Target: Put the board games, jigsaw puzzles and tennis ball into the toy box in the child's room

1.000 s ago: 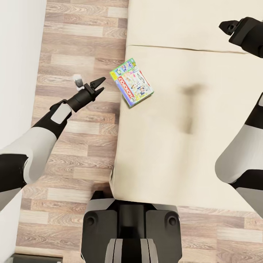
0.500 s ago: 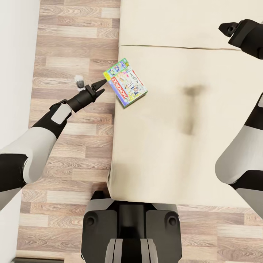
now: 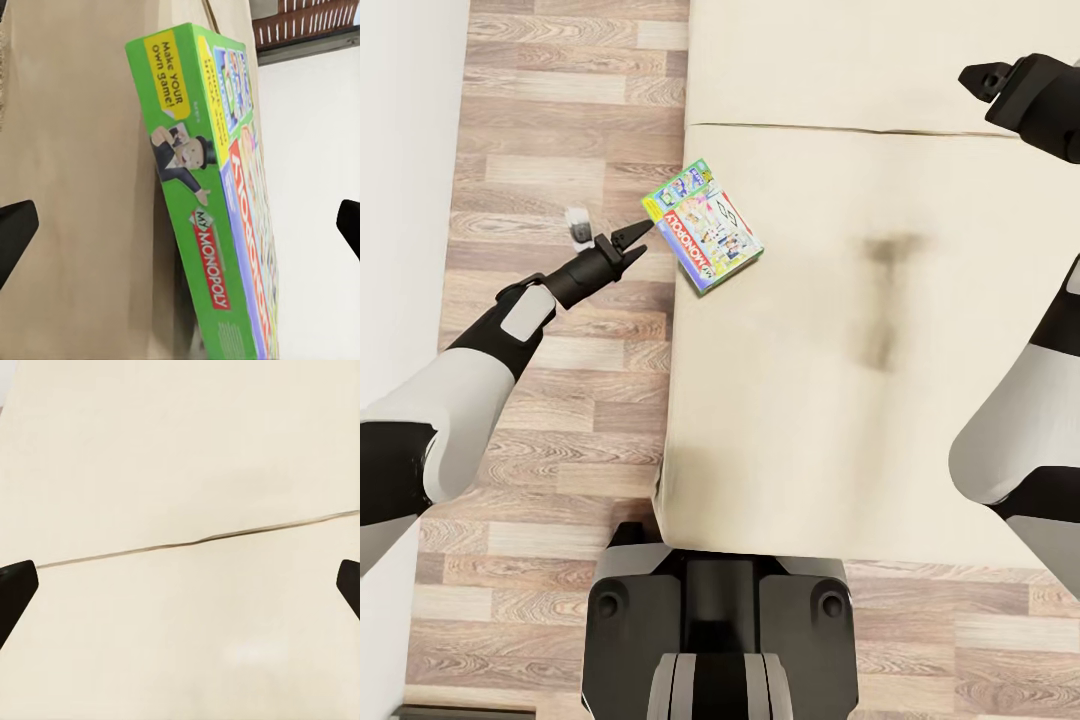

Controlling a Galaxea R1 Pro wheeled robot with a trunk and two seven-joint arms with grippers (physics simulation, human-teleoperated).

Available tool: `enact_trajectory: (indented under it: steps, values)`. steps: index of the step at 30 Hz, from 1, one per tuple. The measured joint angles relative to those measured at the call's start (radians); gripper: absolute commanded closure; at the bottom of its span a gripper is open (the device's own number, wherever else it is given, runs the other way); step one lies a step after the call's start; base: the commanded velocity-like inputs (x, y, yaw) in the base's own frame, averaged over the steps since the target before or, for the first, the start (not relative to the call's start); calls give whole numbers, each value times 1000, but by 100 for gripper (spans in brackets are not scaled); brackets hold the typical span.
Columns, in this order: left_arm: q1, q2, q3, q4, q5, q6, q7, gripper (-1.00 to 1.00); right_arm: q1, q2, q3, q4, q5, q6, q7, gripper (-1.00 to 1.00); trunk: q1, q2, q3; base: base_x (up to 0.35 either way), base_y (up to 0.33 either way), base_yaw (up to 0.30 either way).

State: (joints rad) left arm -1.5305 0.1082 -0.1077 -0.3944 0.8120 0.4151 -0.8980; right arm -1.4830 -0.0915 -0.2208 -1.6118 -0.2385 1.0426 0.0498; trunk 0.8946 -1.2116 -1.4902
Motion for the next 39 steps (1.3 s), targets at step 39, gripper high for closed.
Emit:
enact_trajectory:
  steps: [39]
  values:
    - [-19,1,2,-7,-35,-5,-13,-100,-7,84,1,0,0,0,-3,-100,0,0,0,0,0,0]
